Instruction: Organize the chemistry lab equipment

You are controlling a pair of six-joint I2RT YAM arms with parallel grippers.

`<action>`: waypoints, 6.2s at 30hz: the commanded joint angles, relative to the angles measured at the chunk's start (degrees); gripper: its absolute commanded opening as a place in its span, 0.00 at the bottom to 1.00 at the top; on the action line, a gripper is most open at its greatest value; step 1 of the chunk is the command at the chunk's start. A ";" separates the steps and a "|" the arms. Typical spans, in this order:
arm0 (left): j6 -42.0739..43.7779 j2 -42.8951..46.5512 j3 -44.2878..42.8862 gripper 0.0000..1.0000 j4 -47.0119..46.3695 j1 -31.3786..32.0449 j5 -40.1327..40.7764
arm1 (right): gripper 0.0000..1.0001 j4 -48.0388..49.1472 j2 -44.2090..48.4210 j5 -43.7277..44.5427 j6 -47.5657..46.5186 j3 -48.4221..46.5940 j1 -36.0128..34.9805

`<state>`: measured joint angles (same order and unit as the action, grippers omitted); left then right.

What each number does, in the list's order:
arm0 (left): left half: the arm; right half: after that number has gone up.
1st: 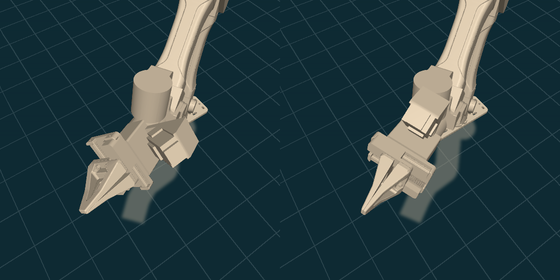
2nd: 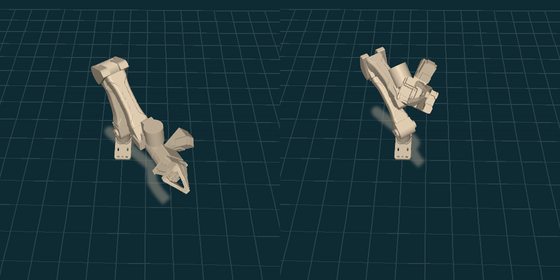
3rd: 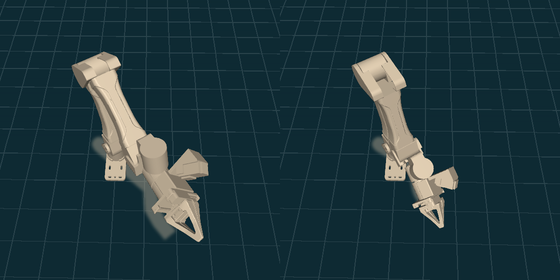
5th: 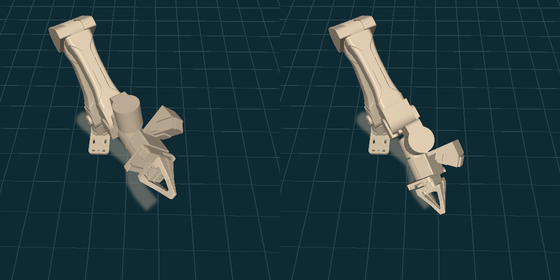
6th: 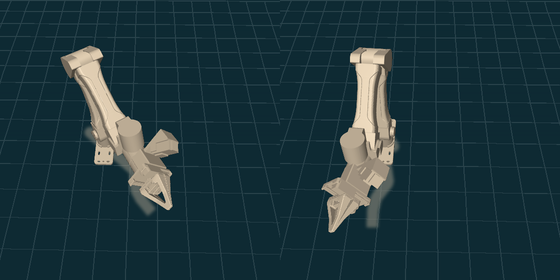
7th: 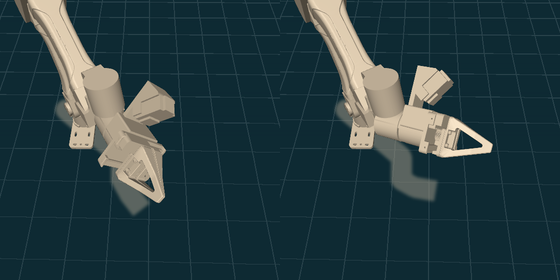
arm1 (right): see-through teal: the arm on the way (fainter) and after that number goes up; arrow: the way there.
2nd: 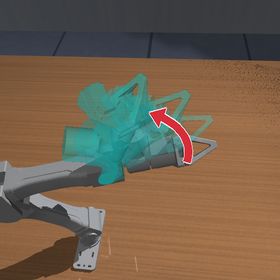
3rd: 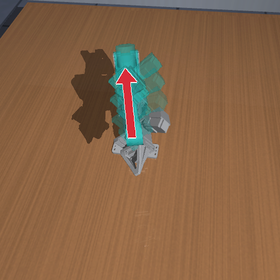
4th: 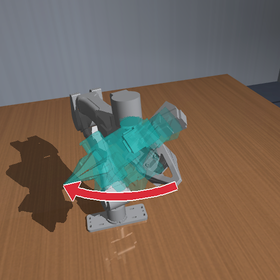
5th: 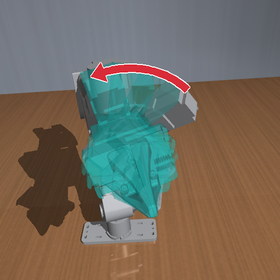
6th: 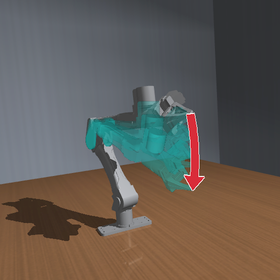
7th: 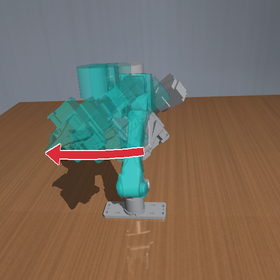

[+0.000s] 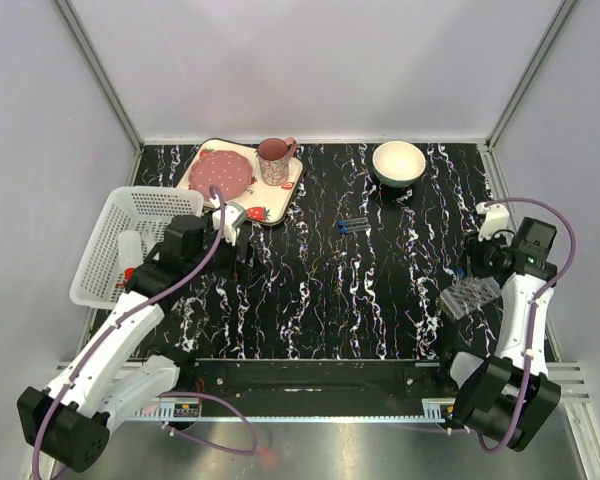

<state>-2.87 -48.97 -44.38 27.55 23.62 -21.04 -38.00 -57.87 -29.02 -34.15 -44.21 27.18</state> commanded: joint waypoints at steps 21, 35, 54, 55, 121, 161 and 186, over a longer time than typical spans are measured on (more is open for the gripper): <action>-3.19 -42.93 -28.86 0.91 1.62 14.26 1.78 | 0.45 -6.12 -6.03 -35.85 8.31 -10.20 0.33; 0.42 -80.03 -74.70 0.53 15.25 13.39 -0.06 | 0.47 -5.77 -2.16 -38.57 8.84 -9.58 0.33; -9.34 -80.70 -71.23 0.43 3.68 8.55 3.53 | 0.48 -9.37 -6.55 -42.35 5.07 -11.07 -0.45; -9.43 -74.32 -67.45 0.48 -2.18 8.46 3.89 | 0.48 -10.51 -8.82 -42.09 2.71 -12.03 -1.50; -1.26 2.21 0.08 0.99 -7.69 -12.72 6.10 | 0.36 -25.55 -83.90 5.19 -33.09 -81.21 -44.32; -47.40 -29.15 -1.75 0.84 -62.88 16.71 3.45 | 0.07 45.18 -17.29 -27.15 64.35 -8.28 -35.18; -43.80 -41.55 -15.29 0.59 -52.43 24.99 15.50 | 0.08 50.57 -12.62 -24.60 71.50 -2.99 -33.60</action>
<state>-48.03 -89.69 -56.47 -25.87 48.21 -8.45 9.76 -72.10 -54.63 36.53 -47.27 -6.37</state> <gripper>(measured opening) 0.598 0.171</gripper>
